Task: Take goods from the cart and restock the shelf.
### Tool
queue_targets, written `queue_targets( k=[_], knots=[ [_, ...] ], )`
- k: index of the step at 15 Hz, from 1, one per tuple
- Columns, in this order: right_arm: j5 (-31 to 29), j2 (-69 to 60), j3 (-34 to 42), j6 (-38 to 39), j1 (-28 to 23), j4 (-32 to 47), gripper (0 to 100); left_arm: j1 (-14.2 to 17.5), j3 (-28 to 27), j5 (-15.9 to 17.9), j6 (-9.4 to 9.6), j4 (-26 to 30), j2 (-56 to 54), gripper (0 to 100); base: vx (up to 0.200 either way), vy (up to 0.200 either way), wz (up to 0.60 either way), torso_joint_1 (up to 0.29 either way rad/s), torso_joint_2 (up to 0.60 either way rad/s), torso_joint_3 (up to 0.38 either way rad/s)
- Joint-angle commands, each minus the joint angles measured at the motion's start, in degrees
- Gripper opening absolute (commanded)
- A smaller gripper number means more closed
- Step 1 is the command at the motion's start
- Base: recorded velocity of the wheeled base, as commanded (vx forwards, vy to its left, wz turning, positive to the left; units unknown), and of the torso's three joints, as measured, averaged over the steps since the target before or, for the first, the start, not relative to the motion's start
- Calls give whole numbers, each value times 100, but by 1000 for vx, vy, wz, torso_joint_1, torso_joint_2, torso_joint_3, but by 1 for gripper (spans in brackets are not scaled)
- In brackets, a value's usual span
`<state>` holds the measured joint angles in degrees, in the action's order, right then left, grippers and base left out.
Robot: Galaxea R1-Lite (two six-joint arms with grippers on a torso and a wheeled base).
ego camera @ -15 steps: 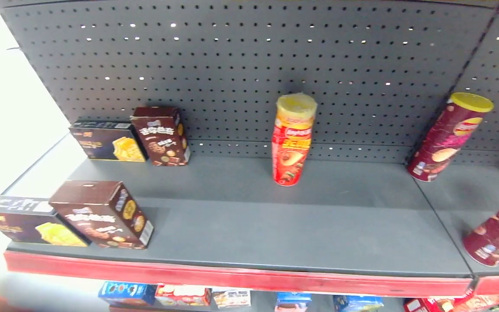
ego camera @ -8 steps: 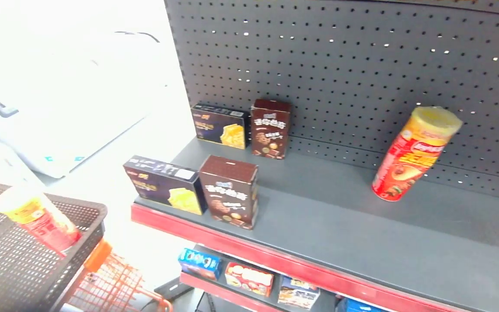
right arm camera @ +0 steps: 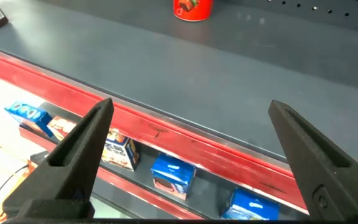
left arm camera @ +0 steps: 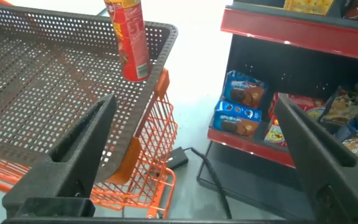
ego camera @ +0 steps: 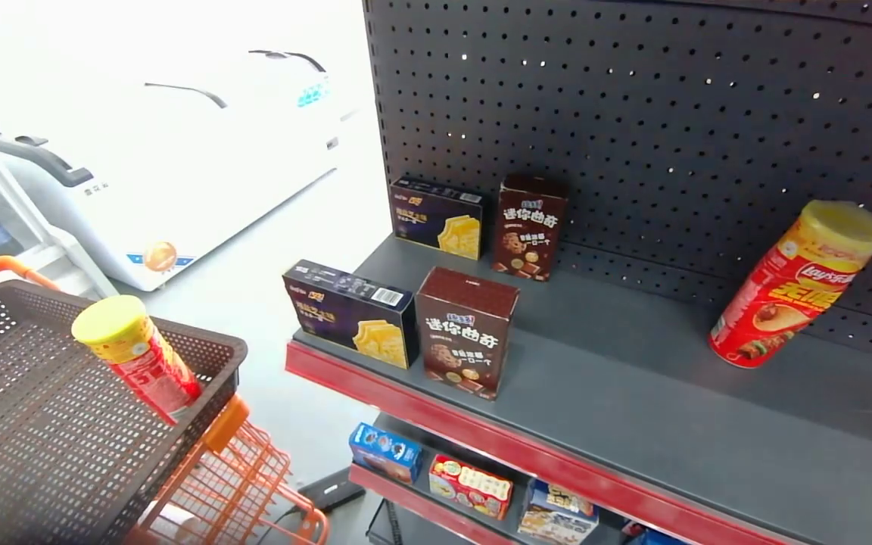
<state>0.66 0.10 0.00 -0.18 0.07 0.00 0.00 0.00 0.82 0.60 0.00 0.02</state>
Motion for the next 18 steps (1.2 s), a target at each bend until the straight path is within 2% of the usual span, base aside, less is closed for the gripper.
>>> queue_targets(
  k=[1,5,6,7,8,9,10,13,14,15,17,18],
  knots=[
    [4,8,0,-8,1,0,100,-9,0,24,19,0,-2,100,0,0,0,0,0,0],
    [4,8,0,1,1,0,100,0,-18,-3,11,26,-2,100,0,0,0,0,0,0],
    [4,8,0,-8,1,0,100,9,-35,-38,107,35,-2,100,0,0,0,0,0,0],
    [4,8,0,1,1,0,100,26,-229,-161,292,70,24,100,0,0,0,0,0,0],
    [4,8,0,1,1,0,100,26,-756,-275,318,246,428,100,0,0,0,0,0,0],
    [4,8,0,-8,1,0,100,26,-1310,-530,283,527,1237,100,0,0,0,0,0,0],
    [4,8,0,1,1,0,100,-9,-1600,-662,230,580,1852,100,0,0,0,0,0,0],
    [4,8,0,1,1,0,100,-79,-1995,-653,195,202,3214,100,0,0,0,0,0,0],
    [4,8,0,1,1,0,100,18,-2004,-644,195,132,3425,100,0,0,0,0,0,0],
    [4,8,0,1,1,0,100,387,-1995,-574,195,-114,3909,100,0,0,0,0,0,0],
    [4,8,0,1,1,0,100,835,-2021,-170,160,-457,4568,100,0,0,0,0,0,0],
    [4,8,0,1,1,0,100,1169,-2039,-29,98,-580,4858,100,0,0,0,0,0,0]
  ],
)
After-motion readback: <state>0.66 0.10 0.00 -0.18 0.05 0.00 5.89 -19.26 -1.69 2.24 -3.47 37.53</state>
